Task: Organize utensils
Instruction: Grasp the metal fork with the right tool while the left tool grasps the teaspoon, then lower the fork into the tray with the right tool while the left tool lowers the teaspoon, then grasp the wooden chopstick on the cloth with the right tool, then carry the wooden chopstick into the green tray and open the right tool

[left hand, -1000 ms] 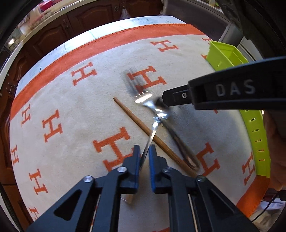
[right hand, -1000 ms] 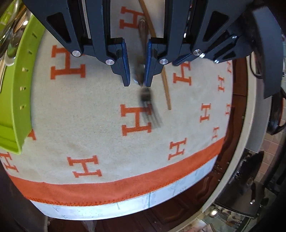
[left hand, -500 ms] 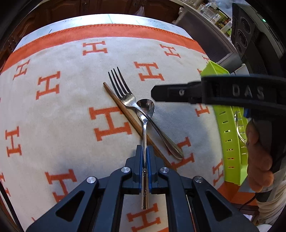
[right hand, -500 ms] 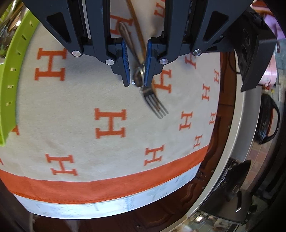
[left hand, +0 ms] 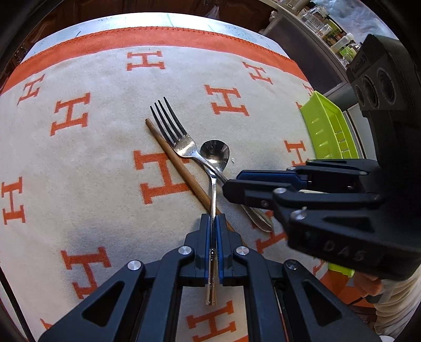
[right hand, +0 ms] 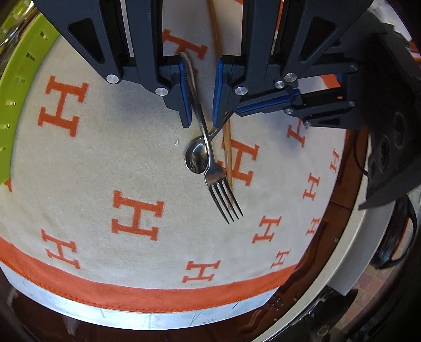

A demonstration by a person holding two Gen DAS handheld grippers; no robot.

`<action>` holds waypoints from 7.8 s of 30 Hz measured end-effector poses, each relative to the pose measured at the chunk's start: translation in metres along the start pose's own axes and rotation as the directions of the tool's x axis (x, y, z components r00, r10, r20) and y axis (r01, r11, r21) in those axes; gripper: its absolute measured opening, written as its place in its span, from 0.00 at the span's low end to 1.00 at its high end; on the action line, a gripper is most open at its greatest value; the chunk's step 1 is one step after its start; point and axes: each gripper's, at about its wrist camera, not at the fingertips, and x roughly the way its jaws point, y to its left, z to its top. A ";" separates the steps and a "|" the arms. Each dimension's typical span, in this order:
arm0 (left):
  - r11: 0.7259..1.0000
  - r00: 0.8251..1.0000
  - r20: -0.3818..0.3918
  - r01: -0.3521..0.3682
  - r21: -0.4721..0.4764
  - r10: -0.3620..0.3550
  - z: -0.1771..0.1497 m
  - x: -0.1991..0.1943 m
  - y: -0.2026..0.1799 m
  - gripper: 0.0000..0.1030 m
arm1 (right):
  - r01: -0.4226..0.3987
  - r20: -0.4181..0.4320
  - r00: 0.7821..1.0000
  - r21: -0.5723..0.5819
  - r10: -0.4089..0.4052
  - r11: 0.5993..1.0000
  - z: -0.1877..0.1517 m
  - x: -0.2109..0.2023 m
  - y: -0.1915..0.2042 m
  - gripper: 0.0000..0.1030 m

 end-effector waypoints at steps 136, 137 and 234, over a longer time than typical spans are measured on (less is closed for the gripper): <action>0.975 1.000 -0.006 -0.018 0.219 0.020 -0.029 0.017 -0.246 0.13 | -0.038 0.473 0.839 0.545 -0.270 0.838 -0.264 -0.212 -0.158 0.04; 0.977 1.000 -0.006 -0.021 0.214 0.022 -0.032 0.018 -0.245 0.22 | -0.039 0.475 0.837 0.547 -0.271 0.836 -0.265 -0.212 -0.159 0.04; 0.932 0.890 0.283 -0.322 -0.165 0.357 -0.110 -0.093 -0.072 0.99 | 0.076 0.468 0.843 0.384 -0.265 0.920 -0.206 -0.199 -0.084 0.06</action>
